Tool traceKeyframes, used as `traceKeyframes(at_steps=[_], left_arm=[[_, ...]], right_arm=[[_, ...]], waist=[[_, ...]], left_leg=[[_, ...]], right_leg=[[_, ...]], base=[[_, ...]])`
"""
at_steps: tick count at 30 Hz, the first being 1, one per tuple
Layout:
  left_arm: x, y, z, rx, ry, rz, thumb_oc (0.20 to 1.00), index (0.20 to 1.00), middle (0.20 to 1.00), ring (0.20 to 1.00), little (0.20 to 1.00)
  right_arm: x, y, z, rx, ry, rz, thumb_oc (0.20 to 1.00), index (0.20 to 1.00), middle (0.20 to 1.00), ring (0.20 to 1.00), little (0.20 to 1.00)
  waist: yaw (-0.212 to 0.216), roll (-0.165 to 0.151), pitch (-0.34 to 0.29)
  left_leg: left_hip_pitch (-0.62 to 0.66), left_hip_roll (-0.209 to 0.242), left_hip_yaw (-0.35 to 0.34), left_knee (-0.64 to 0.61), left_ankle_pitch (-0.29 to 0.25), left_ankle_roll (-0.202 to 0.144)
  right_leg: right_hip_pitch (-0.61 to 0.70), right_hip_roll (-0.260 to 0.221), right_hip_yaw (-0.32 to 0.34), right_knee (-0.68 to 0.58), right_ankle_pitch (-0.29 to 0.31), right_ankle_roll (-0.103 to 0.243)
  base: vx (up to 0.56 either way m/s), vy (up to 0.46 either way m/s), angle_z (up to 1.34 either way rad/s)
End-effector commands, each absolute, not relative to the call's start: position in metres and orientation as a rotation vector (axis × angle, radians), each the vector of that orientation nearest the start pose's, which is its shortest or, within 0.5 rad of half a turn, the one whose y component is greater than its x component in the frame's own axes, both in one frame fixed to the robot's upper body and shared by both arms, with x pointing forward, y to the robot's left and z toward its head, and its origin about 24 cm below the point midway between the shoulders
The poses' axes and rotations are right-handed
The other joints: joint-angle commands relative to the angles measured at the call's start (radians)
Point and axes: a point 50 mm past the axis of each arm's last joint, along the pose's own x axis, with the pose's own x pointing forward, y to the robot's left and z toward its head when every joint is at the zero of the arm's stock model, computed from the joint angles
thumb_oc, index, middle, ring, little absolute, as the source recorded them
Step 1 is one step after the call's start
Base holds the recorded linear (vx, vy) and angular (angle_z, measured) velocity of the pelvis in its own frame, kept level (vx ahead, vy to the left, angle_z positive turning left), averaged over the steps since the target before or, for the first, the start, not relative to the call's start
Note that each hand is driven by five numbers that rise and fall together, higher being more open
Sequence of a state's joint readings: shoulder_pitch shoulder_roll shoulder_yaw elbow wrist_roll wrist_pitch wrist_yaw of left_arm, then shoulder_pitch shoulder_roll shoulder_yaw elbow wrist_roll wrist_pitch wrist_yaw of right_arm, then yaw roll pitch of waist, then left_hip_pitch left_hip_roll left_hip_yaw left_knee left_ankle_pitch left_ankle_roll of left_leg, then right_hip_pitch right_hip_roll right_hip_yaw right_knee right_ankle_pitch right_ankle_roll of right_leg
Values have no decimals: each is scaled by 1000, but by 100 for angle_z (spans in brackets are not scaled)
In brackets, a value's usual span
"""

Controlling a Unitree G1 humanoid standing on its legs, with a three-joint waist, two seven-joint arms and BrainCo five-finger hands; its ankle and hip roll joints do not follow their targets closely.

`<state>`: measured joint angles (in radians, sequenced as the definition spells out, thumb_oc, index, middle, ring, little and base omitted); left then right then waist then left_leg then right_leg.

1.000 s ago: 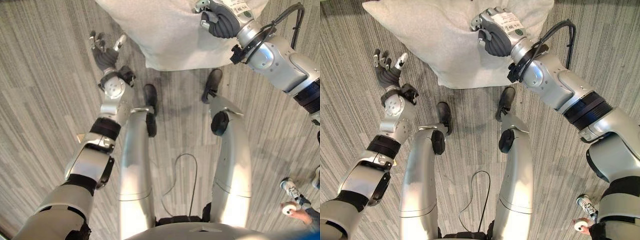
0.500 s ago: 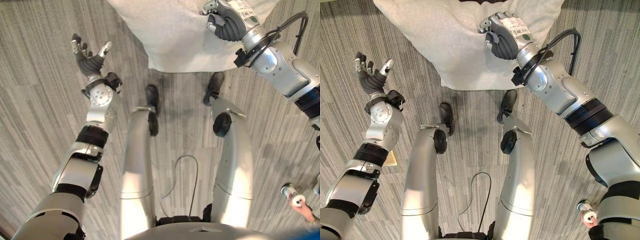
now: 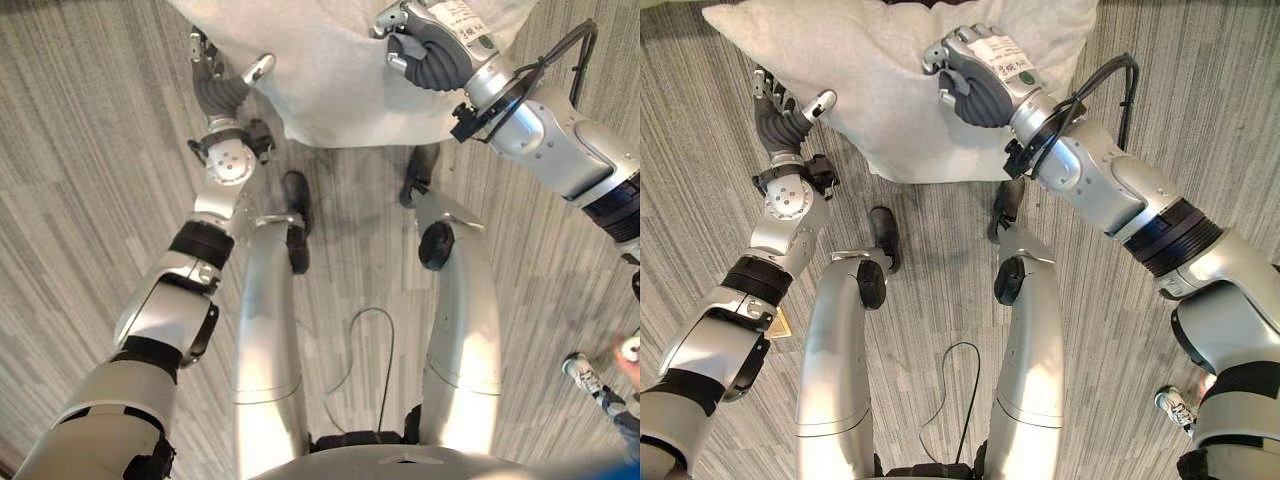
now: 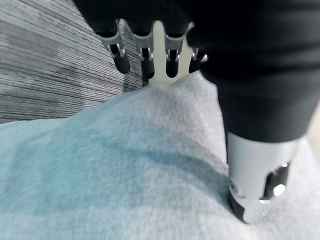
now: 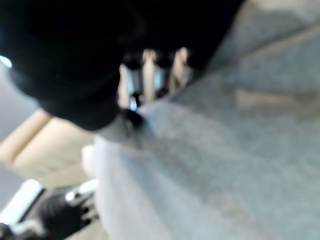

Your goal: Pick up all the scattered cushions and arrange them neatly on the sofa.

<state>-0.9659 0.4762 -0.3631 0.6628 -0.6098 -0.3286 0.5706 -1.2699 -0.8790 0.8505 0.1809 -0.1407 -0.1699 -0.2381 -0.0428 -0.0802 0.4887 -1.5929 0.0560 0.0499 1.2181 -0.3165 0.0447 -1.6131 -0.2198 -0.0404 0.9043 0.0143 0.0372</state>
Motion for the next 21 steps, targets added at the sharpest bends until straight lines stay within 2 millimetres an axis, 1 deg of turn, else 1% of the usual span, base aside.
traceKeyframes(at_steps=[1, 2, 3, 5, 7, 8, 9, 10, 14, 16, 17, 21], left_arm=[[388, 153, 218, -129, -492, 211, 1000, 1000, 1000, 1000, 1000], [385, 136, 223, -178, -517, 128, 1000, 1000, 1000, 1000, 1000], [385, 136, 223, -178, -517, 128, 1000, 1000, 1000, 1000, 1000], [376, 105, 234, -312, -556, -24, 1000, 1000, 1000, 1000, 1000], [376, 105, 233, -313, -555, -24, 1000, 1000, 1000, 1000, 1000], [371, 91, 239, -391, -573, -84, 592, 592, 592, 592, 592], [371, 92, 239, -392, -573, -85, 347, 347, 347, 347, 347], [366, 83, 246, -463, -598, -129, 200, 200, 200, 200, 200], [360, 80, 255, -534, -634, -157, 200, 200, 200, 200, 200], [357, 83, 262, -560, -666, -155, 200, 200, 200, 200, 200], [355, 88, 266, -568, -690, -146, 200, 200, 200, 200, 200], [355, 88, 266, -567, -690, -146, 200, 200, 200, 200, 200]], right_arm=[[278, -55, 346, -1097, -1398, 447, 200, 200, 200, 200, 200], [279, -53, 345, -1108, -1394, 453, 200, 200, 200, 200, 200], [279, -53, 345, -1108, -1394, 453, 200, 200, 200, 200, 200], [282, -50, 341, -1099, -1384, 450, 200, 200, 200, 200, 200], [282, -50, 341, -1099, -1384, 451, 200, 200, 200, 200, 200], [284, -48, 340, -1089, -1381, 445, 200, 200, 200, 200, 200], [284, -48, 340, -1089, -1381, 445, 200, 200, 200, 200, 200], [284, -45, 340, -1084, -1389, 439, 200, 200, 200, 200, 200], [286, -45, 340, -1076, -1392, 425, 200, 200, 200, 200, 200], [288, -47, 339, -1082, -1384, 408, 200, 200, 200, 200, 200], [291, -50, 339, -1083, -1375, 388, 200, 200, 200, 200, 200], [291, -50, 339, -1082, -1375, 388, 200, 200, 200, 200, 200]], waist=[[2, 22, 12], [-3, 23, 12], [-3, 23, 11], [-7, 23, 5], [-7, 23, 4], [-10, 21, 1], [-9, 21, 0], [-11, 19, -2], [-11, 20, -6], [-10, 25, -8], [-8, 30, -12], [-8, 29, -13]], left_leg=[[23, -59, -93, -164, 102, -66], [23, -60, -93, -168, 103, -66], [23, -60, -93, -168, 103, -66], [23, -61, -92, -169, 101, -65], [23, -61, -92, -169, 100, -65], [23, -63, -94, -171, 100, -64], [23, -63, -95, -172, 100, -64], [23, -64, -97, -173, 99, -65], [23, -62, -98, -171, 98, -68], [23, -64, -98, -173, 97, -68], [23, -64, -97, -174, 97, -69], [23, -64, -97, -174, 97, -69]], right_leg=[[43, 26, 45, 166, -173, 48], [43, 30, 45, 162, -174, 47], [43, 30, 45, 162, -174, 47], [43, 36, 41, 161, -178, 45], [43, 36, 41, 161, -178, 45], [43, 38, 42, 159, -179, 45], [43, 38, 42, 159, -179, 45], [43, 40, 43, 158, -179, 45], [43, 44, 44, 159, -179, 44], [43, 45, 45, 159, -179, 45], [43, 46, 43, 157, -180, 44], [43, 46, 43, 157, -180, 44]], base=[[0, -15, -3], [0, 0, 0], [0, 0, 0], [0, 0, 0], [0, 0, 0], [0, 0, 0], [0, 0, 0], [0, 0, 0], [0, 0, 0], [0, 0, 0], [0, 0, 0], [0, 0, 0]])
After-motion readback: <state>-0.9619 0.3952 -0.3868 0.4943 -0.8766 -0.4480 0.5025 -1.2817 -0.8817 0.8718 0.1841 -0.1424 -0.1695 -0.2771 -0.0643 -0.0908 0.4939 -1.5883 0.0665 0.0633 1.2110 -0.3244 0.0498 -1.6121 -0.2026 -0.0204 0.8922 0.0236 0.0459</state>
